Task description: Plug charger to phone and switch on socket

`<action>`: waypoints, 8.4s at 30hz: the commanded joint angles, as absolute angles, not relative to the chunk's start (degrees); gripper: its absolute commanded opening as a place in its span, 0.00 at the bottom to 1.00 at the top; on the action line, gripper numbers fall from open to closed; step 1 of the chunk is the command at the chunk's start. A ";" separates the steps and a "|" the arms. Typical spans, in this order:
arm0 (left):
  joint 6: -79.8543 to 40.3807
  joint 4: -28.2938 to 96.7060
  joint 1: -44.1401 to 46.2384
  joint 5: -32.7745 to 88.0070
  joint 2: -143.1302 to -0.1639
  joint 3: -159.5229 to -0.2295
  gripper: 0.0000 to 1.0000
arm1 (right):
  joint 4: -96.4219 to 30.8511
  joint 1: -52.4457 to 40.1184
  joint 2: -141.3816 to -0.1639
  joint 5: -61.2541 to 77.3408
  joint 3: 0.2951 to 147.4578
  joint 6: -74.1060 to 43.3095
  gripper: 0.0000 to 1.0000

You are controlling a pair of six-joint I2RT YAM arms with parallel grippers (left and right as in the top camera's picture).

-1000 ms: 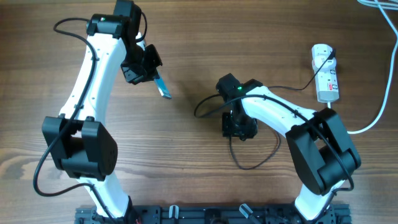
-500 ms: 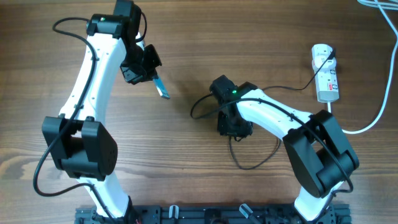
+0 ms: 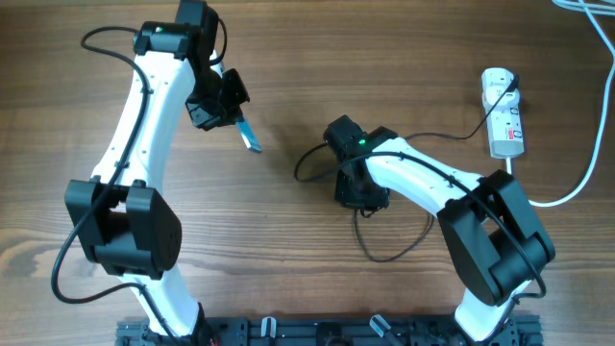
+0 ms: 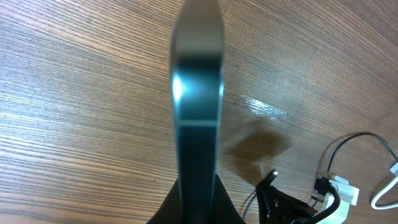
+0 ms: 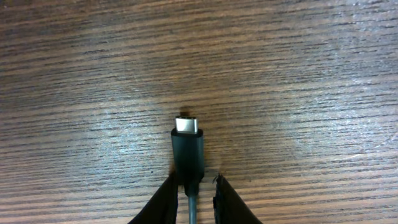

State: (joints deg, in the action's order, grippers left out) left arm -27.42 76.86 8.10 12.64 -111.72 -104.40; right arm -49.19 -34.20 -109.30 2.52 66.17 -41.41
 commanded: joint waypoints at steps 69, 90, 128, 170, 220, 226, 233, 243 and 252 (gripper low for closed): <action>-28.14 77.54 7.99 12.58 -109.84 -104.09 0.04 | -47.86 -34.54 -110.59 4.56 65.12 -39.33 0.04; -18.61 63.86 8.08 44.14 -109.84 -104.09 0.04 | -57.65 -34.54 -79.26 20.84 68.47 -22.92 0.04; -29.74 67.85 14.63 17.43 -109.84 -104.09 0.04 | -58.61 -34.54 -75.16 21.89 67.92 -28.49 0.68; -37.76 79.02 -0.27 -4.21 -109.84 -103.11 0.04 | -51.31 -45.56 -125.38 -5.19 91.83 -47.44 0.30; -37.78 79.20 -0.27 -3.90 -109.84 -103.02 0.04 | -65.65 -47.03 -109.67 -2.39 69.63 -37.34 0.61; -37.78 79.33 -0.27 -3.92 -109.84 -103.02 0.04 | -64.42 -47.03 -109.65 -1.43 69.63 -37.47 0.78; -37.76 79.35 -0.27 -3.92 -109.84 -103.02 0.04 | -61.25 -46.68 -109.67 -1.74 69.63 -37.47 0.85; -37.76 79.96 -0.27 -3.92 -109.84 -103.02 0.04 | -54.89 -39.97 -109.78 2.07 68.12 -34.04 0.74; -37.78 79.68 -0.27 -3.90 -109.84 -103.02 0.04 | -55.22 -38.76 -109.78 9.30 64.23 -32.16 0.60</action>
